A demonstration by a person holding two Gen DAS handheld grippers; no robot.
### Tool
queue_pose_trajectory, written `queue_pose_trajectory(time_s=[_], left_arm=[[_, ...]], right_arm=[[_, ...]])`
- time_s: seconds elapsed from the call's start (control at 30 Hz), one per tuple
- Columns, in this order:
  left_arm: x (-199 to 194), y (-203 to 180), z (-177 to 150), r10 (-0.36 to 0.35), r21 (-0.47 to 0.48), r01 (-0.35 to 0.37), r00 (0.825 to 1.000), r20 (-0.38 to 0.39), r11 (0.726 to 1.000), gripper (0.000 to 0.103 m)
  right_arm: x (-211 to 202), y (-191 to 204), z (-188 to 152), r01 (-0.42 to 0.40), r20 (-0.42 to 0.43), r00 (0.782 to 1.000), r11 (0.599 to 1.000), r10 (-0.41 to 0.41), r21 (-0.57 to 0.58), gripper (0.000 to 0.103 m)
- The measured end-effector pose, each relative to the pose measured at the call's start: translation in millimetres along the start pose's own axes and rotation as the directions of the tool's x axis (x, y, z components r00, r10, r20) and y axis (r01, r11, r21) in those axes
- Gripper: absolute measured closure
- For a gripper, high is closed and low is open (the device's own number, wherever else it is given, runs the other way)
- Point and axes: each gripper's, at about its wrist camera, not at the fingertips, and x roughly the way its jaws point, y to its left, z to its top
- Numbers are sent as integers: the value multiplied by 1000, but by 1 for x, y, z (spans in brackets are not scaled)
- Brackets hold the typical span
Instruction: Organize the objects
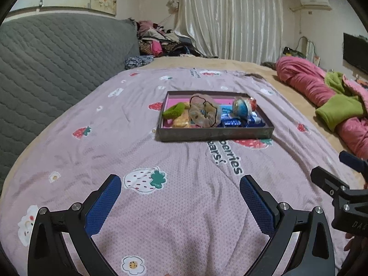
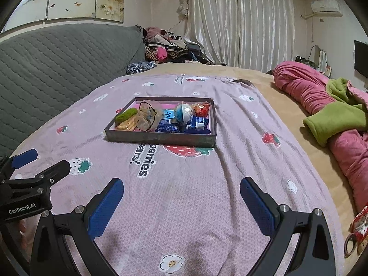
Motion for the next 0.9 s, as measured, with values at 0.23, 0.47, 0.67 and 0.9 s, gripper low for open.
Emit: queue_pose_trajectory(time_s=[0.23,0.47,0.67,0.9], left_arm=[[12,5,-4,-1,-18,0,999,-37,1000,0],[19,3,-6,5,-11,-6,999,-37,1000,0],[21,2,-8,11,-6,-11,999,-31,1000,0],[25,6,-14,11,-19,-11,999,-33,1000,0]], right_arm=[[8,1,-6,-15,-15,1000,1000,15,6,1],[16,1,-12,-10,-35,999,1000,10,7,1],[20,2,-17,-7,-42,999,1000,7,2,1],[25,3,-21,-5,-61,998,1000,4,-7,1]])
